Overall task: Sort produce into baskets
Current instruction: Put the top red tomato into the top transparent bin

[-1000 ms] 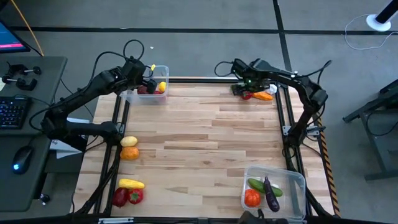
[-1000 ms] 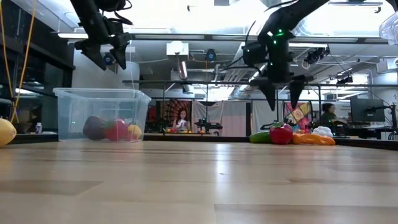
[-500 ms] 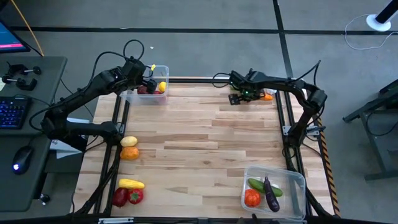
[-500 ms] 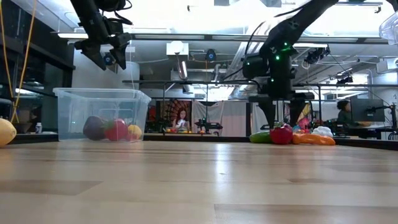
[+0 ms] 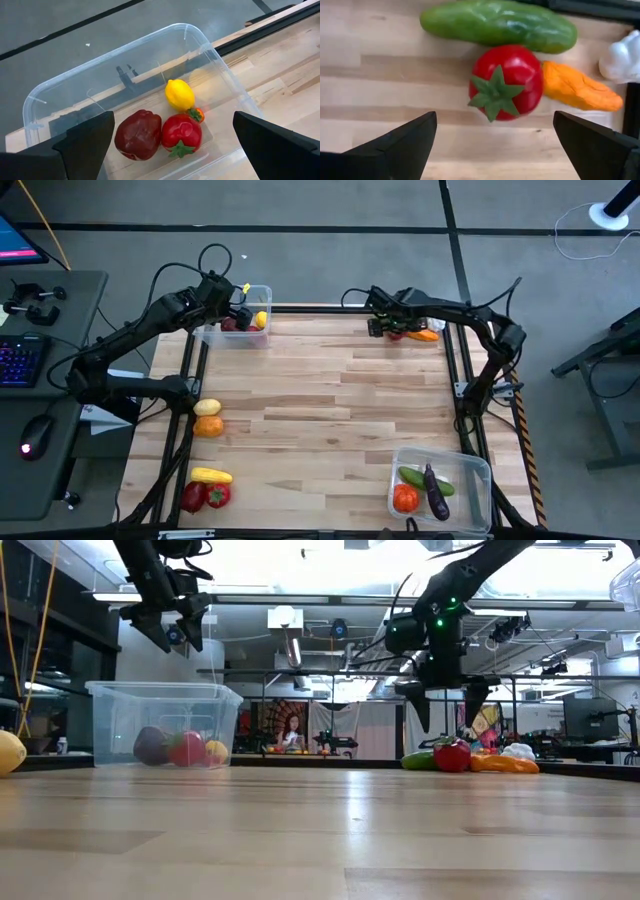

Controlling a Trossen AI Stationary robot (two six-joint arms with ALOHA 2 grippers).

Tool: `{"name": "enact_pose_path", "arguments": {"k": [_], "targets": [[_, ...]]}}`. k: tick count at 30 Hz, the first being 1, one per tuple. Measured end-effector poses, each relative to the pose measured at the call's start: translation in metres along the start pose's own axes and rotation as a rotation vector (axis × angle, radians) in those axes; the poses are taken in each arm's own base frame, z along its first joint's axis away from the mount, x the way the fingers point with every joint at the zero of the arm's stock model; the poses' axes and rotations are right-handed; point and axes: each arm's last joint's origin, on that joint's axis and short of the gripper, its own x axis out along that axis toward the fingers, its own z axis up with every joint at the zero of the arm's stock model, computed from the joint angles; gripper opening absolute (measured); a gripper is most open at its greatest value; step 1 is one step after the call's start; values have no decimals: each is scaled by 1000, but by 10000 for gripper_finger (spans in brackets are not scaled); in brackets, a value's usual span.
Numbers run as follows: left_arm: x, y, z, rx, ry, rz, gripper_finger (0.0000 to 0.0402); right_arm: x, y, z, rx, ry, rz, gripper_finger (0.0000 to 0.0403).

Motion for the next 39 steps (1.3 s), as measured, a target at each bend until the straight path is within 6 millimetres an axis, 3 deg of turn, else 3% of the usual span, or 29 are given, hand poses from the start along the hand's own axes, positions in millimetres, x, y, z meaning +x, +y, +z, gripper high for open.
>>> {"name": "enact_pose_path", "arguments": {"k": [18, 31, 39], "targets": [[0, 0, 0, 0, 0, -1, 396, 4, -7, 11, 236, -120, -73, 392], [0, 0, 0, 0, 1, -1, 396, 3, -3, 8, 213, -151, -80, 392], [0, 0, 0, 0, 1, -1, 396, -6, 15, -11, 183, -182, -67, 392]]}}
